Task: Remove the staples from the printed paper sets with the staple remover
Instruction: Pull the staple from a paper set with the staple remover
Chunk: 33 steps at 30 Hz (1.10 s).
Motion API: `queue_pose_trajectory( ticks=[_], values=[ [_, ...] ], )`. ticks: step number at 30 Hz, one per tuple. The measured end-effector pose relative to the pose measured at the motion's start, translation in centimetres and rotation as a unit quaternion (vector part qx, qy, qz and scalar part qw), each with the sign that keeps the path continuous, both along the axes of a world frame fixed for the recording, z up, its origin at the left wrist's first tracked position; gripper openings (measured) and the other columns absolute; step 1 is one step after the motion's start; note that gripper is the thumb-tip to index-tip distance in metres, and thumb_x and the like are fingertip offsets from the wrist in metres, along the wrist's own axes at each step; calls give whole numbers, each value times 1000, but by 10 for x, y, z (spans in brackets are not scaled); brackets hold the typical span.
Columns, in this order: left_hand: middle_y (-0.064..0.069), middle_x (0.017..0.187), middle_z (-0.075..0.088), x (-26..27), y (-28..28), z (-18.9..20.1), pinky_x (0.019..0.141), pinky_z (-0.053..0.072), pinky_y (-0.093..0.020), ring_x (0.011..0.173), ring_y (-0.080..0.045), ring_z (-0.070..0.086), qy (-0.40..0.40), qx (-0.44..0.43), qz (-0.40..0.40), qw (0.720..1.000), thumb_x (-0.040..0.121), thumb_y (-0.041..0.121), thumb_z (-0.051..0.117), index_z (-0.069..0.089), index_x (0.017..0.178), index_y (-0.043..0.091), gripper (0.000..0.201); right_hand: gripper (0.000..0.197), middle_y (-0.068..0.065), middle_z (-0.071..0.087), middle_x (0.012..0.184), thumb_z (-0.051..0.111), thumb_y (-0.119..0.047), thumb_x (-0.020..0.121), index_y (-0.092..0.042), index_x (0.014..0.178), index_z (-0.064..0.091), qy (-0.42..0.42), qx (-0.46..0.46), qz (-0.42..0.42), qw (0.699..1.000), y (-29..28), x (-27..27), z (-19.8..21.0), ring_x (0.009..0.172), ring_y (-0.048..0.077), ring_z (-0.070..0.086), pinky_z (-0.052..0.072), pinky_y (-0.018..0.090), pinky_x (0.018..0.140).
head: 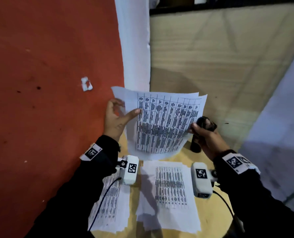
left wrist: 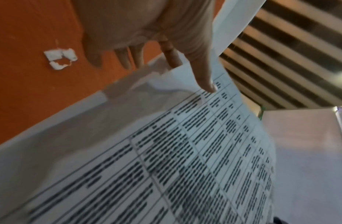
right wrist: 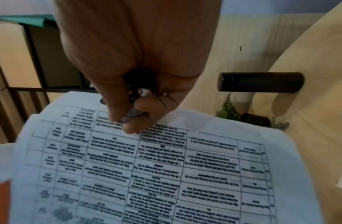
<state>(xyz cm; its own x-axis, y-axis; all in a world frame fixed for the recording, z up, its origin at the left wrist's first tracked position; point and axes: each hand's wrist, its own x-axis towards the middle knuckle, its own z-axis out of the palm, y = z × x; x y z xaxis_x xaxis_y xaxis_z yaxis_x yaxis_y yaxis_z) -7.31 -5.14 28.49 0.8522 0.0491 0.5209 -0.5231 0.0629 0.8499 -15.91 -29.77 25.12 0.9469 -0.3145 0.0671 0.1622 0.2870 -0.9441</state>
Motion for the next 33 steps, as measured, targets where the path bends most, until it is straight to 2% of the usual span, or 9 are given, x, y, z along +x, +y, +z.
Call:
queue_pose_trajectory(
  ticks=[3, 6, 11, 16, 21, 24, 26, 29, 33],
  values=[
    [-1, 96, 56, -7, 6, 22, 78, 47, -16, 84, -2, 58, -10, -47, -14, 999, 59, 5, 83, 36, 102, 21, 66, 17, -4, 64, 64, 54, -9, 91, -20, 80, 48, -17, 2, -5, 1000, 2, -1, 10, 61, -1, 61, 35, 13, 45],
    [-4, 103, 65, -18, 10, 42, 86, 54, -27, 91, -11, 65, 3, -50, -38, 998, 65, -8, 76, 40, 111, 17, 64, 16, -6, 67, 62, 54, -9, 90, -20, 79, 51, -25, 7, -11, 1000, 4, -2, 19, 64, -2, 63, 35, 14, 47],
    [10, 73, 72, -26, 18, 62, 73, 52, -20, 73, -5, 68, 21, 18, -86, 996, 63, 4, 79, 64, 84, 9, 26, 17, -7, 65, 62, 54, -8, 91, -21, 82, 49, -35, -23, -23, 999, 6, -8, 28, 69, 2, 65, 35, 24, 56],
    [-24, 112, 64, -29, 18, 72, 93, 50, -53, 100, -35, 64, 45, 37, -31, 998, 44, 49, 93, 53, 117, -1, 97, 17, -5, 65, 70, 55, -8, 91, -24, 87, 54, -50, -56, -47, 996, 8, -14, 32, 71, 14, 58, 41, 23, 52],
    [-28, 106, 62, -37, 12, 74, 90, 50, -53, 93, -39, 63, 45, 91, -24, 995, 49, 63, 81, 59, 101, 4, 82, 42, 2, 51, 95, 62, -9, 75, -45, 96, 59, -167, -114, -213, 956, 2, -17, 39, 74, 11, 51, 46, 28, 69],
    [-24, 88, 64, -41, 11, 77, 77, 44, -38, 78, -28, 58, 14, 100, -44, 994, 61, 50, 77, 66, 84, 1, 55, 39, -6, 52, 90, 71, -4, 79, -30, 100, 52, -168, -179, -131, 961, 15, -25, 49, 69, -1, 51, 46, 21, 67],
    [-32, 84, 64, -41, 10, 78, 71, 42, -39, 76, -24, 54, -2, 101, -29, 994, 61, 50, 75, 65, 83, -2, 58, 49, -3, 49, 95, 78, -24, 74, -23, 109, 43, -139, -246, -84, 956, 29, -30, 59, 78, 5, 50, 43, 24, 75],
    [-41, 89, 60, -35, 11, 74, 64, 49, -51, 74, -20, 53, -44, 119, 5, 992, 57, 62, 75, 62, 85, -10, 78, 71, -4, 41, 108, 59, -52, 68, -20, 127, 36, -106, -302, -25, 947, 51, -32, 81, 98, 12, 39, 34, 23, 83],
    [-40, 85, 61, -39, 14, 77, 65, 50, -60, 69, -20, 54, -44, 139, 9, 989, 53, 69, 76, 60, 83, -15, 90, 65, -3, 39, 108, 71, -25, 81, -5, 135, 41, -201, -428, -18, 881, 80, -34, 107, 99, -8, 42, 27, -1, 86]
  ],
)
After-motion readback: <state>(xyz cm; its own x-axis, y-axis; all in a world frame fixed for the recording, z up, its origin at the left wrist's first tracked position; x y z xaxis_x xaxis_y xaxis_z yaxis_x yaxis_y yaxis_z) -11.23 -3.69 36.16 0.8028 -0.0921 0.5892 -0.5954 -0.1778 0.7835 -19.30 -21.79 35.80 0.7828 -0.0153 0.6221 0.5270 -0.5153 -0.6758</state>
